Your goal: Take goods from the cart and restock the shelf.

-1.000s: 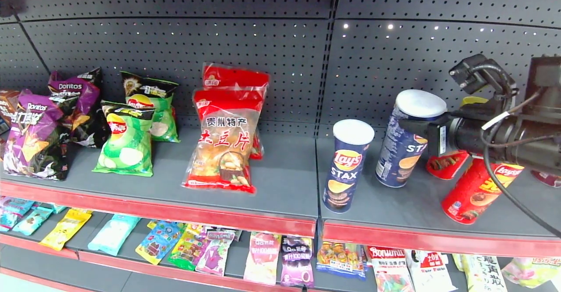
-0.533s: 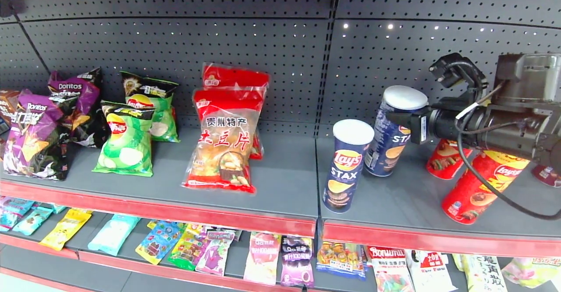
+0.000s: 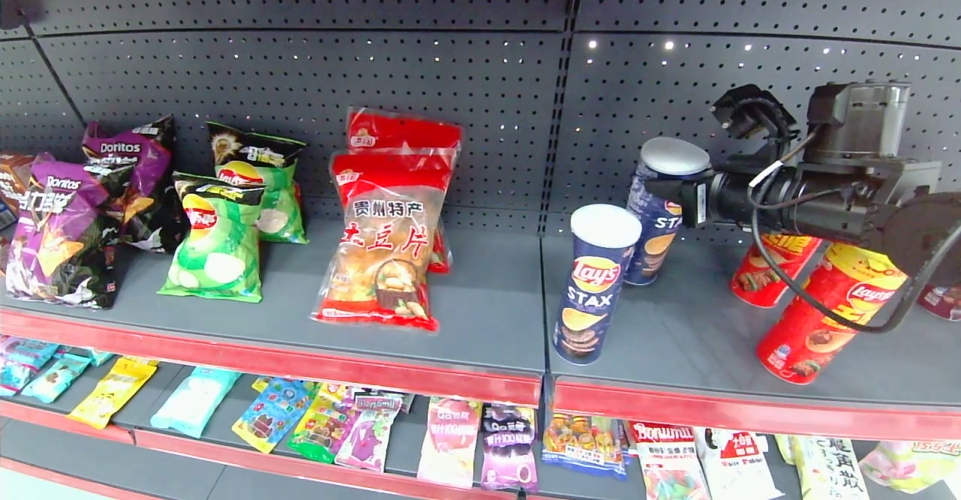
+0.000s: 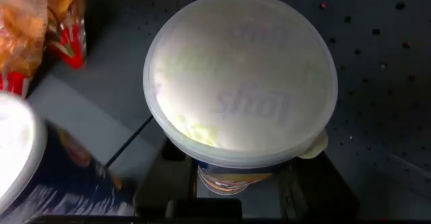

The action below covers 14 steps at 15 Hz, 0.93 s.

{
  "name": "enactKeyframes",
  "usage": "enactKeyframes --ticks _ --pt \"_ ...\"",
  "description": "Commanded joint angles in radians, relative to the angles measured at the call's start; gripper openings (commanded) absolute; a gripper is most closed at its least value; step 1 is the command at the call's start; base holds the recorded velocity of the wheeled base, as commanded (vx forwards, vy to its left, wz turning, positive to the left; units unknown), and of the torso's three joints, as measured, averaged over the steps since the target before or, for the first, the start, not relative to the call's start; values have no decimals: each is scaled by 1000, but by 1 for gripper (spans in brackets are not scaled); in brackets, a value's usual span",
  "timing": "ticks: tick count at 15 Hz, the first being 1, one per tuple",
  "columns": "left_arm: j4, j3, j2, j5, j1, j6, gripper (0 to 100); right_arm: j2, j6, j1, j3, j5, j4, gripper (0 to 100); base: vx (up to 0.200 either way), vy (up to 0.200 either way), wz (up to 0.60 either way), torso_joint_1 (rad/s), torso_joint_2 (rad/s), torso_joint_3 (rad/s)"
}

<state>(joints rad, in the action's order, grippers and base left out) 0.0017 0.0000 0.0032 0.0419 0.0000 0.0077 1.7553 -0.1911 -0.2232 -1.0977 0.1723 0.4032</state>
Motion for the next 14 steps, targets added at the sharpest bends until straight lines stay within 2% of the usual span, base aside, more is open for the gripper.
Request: enactKeyframes --ticks 1,14 --pt "0 0 0 0 0 0 100 33 1 -4 -25 1 0 0 0 0 0 0 0 0" --pt "0 0 0 0 0 0 100 151 35 -56 -146 6 -7 0 0 0 0 0 0 0"
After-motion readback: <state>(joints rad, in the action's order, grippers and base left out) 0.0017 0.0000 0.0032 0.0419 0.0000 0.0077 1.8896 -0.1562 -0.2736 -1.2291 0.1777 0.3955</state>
